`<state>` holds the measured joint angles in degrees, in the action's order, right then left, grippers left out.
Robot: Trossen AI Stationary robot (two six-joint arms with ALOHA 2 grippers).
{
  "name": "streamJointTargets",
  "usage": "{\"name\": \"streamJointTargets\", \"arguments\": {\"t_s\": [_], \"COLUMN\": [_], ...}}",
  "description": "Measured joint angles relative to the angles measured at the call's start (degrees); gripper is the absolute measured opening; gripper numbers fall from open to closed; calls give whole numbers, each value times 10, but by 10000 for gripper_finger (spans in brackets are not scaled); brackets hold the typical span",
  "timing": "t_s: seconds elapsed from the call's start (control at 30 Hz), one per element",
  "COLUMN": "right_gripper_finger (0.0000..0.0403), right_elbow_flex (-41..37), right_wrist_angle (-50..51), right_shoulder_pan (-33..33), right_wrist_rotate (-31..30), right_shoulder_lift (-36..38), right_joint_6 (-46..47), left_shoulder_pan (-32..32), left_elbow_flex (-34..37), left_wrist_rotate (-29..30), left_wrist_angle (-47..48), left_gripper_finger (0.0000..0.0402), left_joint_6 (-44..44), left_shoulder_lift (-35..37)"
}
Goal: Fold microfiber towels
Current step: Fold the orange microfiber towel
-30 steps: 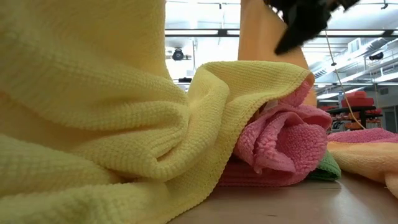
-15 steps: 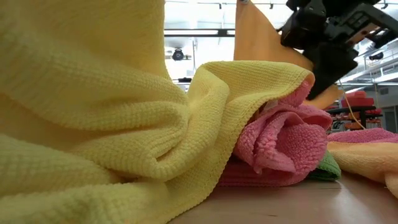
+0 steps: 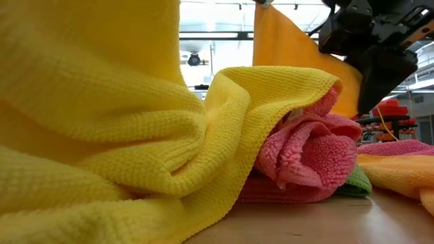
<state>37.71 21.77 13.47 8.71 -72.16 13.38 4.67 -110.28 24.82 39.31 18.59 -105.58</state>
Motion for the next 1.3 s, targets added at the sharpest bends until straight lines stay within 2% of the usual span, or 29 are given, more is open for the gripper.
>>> {"name": "streamJointTargets", "arguments": {"t_s": [0.2, 0.43, 0.67, 0.83, 1.0, 1.1, 1.2, 1.3], "right_gripper_finger": [42, 41, 43, 76, 131, 144, 128, 77], "right_elbow_flex": [0, 1, 1, 1, 1, 1, 2, 2], "right_wrist_angle": [15, 12, 3, -8, -10, -8, -4, -3], "right_shoulder_pan": [0, -4, -11, -11, -14, -14, -14, -15], "right_wrist_rotate": [-5, -36, -26, -24, -21, -14, -13, -13], "right_shoulder_lift": [0, 0, 1, 1, 1, 1, 2, 2], "right_joint_6": [-20, -33, -14, -14, -14, -16, -24, -38], "left_shoulder_pan": [0, 0, 0, 0, 0, 0, 0, 0], "left_elbow_flex": [0, 0, 0, 0, 0, 0, 0, 0], "left_wrist_rotate": [0, -3, -7, -7, -7, -7, -7, -7], "left_wrist_angle": [0, 0, 2, 3, 4, 4, 5, 5], "left_gripper_finger": [8, 30, 9, 26, 10, 9, 23, 28], "left_joint_6": [0, -4, -4, -14, -15, -14, -15, -14], "left_shoulder_lift": [0, 0, 0, 0, 0, 0, 0, 0]}}
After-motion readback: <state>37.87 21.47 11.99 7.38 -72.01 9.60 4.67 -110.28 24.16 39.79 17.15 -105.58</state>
